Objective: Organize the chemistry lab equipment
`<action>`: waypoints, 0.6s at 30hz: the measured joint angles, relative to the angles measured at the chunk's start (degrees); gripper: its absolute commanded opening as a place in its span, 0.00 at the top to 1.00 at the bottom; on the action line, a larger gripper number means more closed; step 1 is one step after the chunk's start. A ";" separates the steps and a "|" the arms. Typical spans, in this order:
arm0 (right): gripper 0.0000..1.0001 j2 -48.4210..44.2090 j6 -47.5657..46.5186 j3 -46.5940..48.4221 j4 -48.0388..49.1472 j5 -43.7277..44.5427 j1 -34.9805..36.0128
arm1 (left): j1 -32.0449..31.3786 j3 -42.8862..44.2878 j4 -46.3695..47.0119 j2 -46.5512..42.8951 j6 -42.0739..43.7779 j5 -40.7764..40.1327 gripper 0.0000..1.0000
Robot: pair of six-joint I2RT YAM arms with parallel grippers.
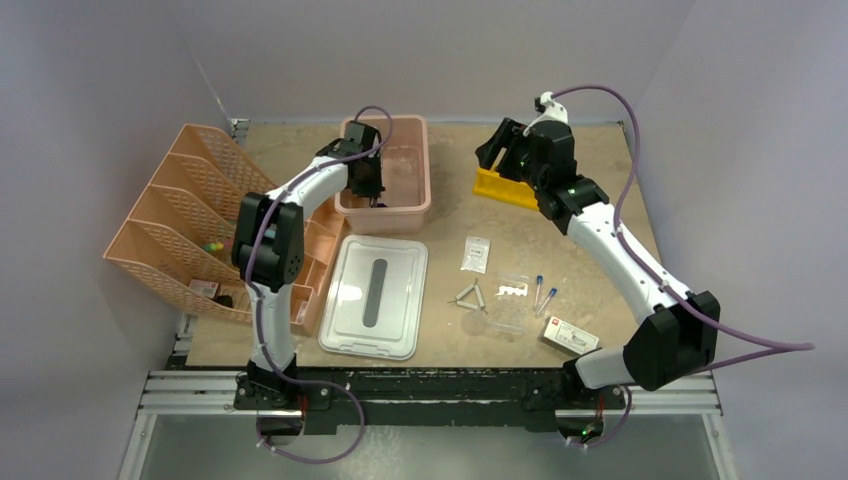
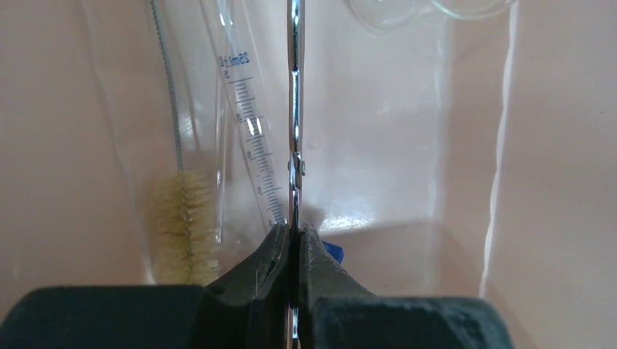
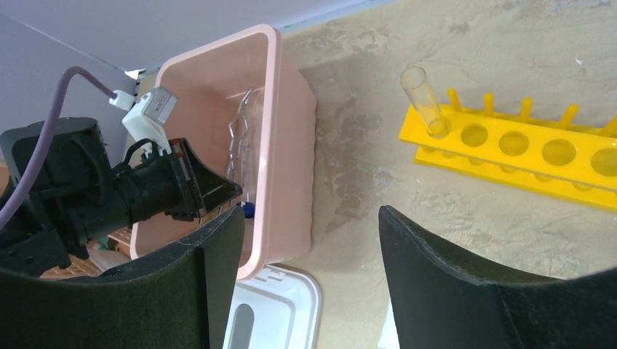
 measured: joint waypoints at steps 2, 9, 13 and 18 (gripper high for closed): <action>0.31 0.00 0.28 0.00 -0.48 -0.02 -0.13 | -0.02 0.76 0.07 1.01 -0.11 0.42 1.00; 0.31 0.00 0.59 0.00 -1.55 0.20 -0.15 | 0.00 1.99 0.07 1.95 -0.24 1.55 0.96; 0.31 0.00 0.76 0.00 -1.99 0.85 -0.17 | 0.00 2.21 -0.33 1.95 -0.24 1.42 1.00; 0.31 -0.04 1.11 -0.04 -2.21 1.01 -0.22 | 0.00 2.64 -2.75 1.95 -0.37 1.53 1.00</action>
